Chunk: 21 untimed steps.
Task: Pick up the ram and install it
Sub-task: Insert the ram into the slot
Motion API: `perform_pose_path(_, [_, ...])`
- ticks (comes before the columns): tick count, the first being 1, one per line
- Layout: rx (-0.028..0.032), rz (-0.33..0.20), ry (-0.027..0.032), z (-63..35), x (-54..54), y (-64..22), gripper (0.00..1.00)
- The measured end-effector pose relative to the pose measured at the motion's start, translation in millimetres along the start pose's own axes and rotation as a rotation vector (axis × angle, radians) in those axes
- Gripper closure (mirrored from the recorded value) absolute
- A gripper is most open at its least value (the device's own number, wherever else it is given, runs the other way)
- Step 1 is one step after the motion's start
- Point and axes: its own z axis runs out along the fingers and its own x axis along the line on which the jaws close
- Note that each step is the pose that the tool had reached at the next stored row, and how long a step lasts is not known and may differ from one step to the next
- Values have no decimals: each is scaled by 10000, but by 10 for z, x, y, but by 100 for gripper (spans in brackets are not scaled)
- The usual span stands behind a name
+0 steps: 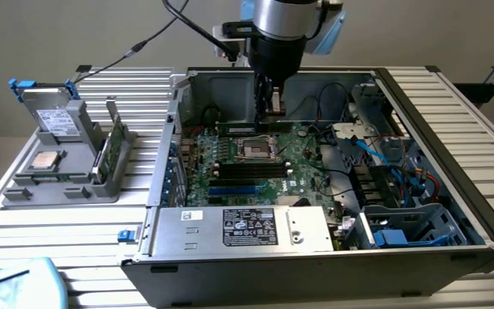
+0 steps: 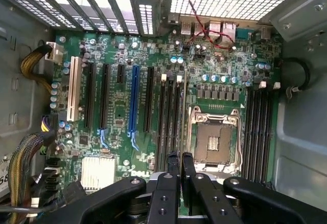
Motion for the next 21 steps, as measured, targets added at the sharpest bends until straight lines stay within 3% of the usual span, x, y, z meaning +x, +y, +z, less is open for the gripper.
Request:
perform_pose_path(7, [18,10,20,101,56,-4,86])
perform_pose_path(17, [69,307,5,242,81,-13,86])
perform_pose_path(21, [71,388,33,294,84,-25,86])
